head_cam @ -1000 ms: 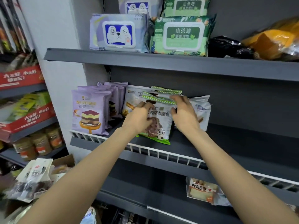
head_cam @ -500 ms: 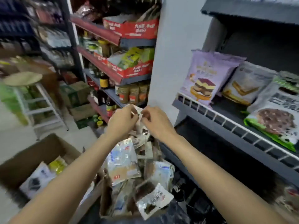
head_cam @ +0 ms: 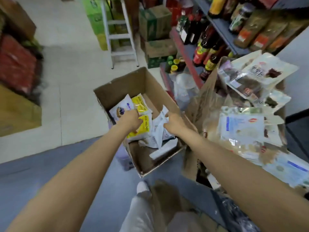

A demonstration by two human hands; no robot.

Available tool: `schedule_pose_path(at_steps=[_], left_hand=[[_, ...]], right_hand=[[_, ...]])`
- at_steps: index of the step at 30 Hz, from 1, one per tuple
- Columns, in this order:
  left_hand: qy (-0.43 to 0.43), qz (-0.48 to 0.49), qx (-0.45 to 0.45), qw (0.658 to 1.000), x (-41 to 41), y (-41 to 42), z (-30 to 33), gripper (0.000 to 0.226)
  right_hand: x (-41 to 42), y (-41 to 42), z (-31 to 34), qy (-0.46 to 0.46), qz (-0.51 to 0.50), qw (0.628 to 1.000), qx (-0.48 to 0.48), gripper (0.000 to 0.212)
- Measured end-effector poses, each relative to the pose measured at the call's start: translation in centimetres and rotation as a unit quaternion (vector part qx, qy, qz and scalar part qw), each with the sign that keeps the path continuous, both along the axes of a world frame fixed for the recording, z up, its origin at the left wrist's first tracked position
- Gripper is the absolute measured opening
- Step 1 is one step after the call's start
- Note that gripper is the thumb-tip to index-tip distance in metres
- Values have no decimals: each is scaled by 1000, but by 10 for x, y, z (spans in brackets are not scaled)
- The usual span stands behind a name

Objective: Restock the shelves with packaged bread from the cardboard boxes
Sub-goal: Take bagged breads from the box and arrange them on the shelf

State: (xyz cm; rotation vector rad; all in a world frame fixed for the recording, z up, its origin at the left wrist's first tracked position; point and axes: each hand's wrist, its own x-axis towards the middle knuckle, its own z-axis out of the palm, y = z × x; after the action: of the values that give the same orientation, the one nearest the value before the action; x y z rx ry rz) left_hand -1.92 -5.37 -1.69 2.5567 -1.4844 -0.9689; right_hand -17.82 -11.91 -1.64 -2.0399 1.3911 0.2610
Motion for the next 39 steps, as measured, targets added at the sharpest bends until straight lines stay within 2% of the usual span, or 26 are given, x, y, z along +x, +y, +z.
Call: schedule_pose_path(at_steps=[5,7,10,12,14,17,19,21,23,27,31,34,36,39], left_hand=[[-1,-12,47,999,11,-18,-74,42],[9,-49,43,998,11,-27,-100,52],[32,-140,96,985,6,-38,-138,72],[11,-174,150,973,5,-43,-157,67],[-29,-181,143,973,3,-48,-165,57],[-182,-254,78,947,-5,-53,-156,42],[-240,-293,16,925,-4,-55,-145,39],[-262,-339,-26,903,4,-53,-132,38],[-272,-347,-46,896,12,-49,-113,38],[-232,-310,-78,919,14,-49,-53,29],[-174,-260,-145,939,-6,-53,13,20],[-176,-243,-206,931,-20,-60,65,27],[-175,-247,-262,916,-34,-65,104,22],[-188,-259,-329,888,-70,-68,159,17]], right_hand=[[18,-20,-72,70,-47,996,34,58],[23,-27,-93,89,-45,995,4,58],[30,-33,-113,131,-14,989,-65,46],[32,-38,-120,150,-10,986,-75,37],[33,-43,-121,156,-4,984,-85,36],[29,-47,-121,139,9,986,-90,33],[24,-47,-118,115,2,991,-68,29],[19,-43,-108,76,-12,995,-56,27],[13,-37,-88,55,-12,995,-79,25],[7,-29,-31,12,20,985,-168,22],[2,-37,41,-102,-22,979,-174,7],[-18,-41,98,-176,-37,965,-190,13],[-41,-43,134,-251,-52,947,-194,11],[-90,-43,187,-339,-98,912,-209,18]])
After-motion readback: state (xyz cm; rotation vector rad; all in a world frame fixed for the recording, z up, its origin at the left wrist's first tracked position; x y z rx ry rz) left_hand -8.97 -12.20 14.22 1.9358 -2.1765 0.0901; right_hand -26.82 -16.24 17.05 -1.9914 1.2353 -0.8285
